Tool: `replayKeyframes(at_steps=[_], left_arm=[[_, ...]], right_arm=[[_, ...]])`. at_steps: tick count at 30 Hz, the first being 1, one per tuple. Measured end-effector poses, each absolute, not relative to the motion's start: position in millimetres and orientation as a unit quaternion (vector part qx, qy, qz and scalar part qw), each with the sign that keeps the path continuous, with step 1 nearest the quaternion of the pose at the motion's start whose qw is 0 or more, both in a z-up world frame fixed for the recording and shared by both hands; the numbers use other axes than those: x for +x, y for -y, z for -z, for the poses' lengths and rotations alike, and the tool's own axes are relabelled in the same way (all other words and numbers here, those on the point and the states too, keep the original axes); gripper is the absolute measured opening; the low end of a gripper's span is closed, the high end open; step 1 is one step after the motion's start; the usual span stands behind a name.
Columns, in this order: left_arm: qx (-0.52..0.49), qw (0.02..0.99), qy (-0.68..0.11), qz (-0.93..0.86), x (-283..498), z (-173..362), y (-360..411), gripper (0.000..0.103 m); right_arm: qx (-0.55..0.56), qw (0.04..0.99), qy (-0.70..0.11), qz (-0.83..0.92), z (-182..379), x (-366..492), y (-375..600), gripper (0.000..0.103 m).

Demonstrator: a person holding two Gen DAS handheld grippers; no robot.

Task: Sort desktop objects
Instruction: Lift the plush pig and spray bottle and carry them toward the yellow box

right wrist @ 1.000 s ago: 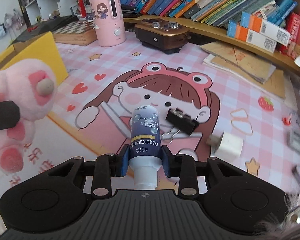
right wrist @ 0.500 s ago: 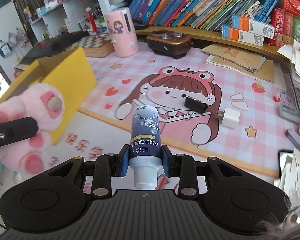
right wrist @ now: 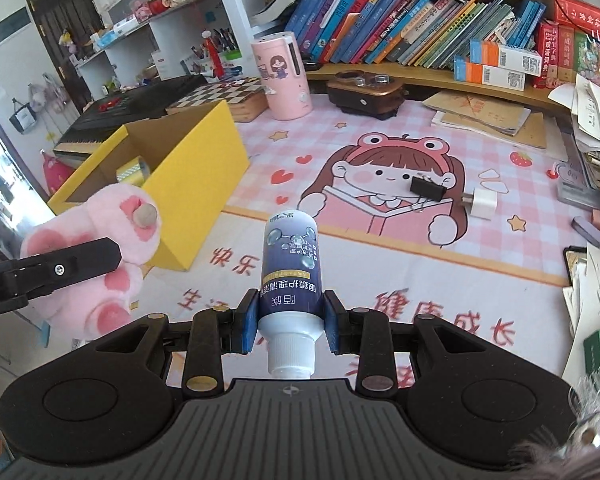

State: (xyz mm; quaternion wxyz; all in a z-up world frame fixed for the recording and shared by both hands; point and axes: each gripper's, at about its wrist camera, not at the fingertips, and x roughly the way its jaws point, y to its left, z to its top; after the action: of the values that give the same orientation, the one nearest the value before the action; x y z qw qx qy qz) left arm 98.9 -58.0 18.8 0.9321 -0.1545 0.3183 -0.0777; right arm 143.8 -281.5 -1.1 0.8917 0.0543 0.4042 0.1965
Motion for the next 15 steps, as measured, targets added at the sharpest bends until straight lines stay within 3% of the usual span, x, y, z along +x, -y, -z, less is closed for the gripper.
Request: replayKeyframes(at_steps=[15], left_arm=[[-0.176,0.932,-0.309,0.078,50,-19,-8,0.062]], right_arm=[[0.035,0.895,-0.402,-0.192,-10,85,211,0.030]])
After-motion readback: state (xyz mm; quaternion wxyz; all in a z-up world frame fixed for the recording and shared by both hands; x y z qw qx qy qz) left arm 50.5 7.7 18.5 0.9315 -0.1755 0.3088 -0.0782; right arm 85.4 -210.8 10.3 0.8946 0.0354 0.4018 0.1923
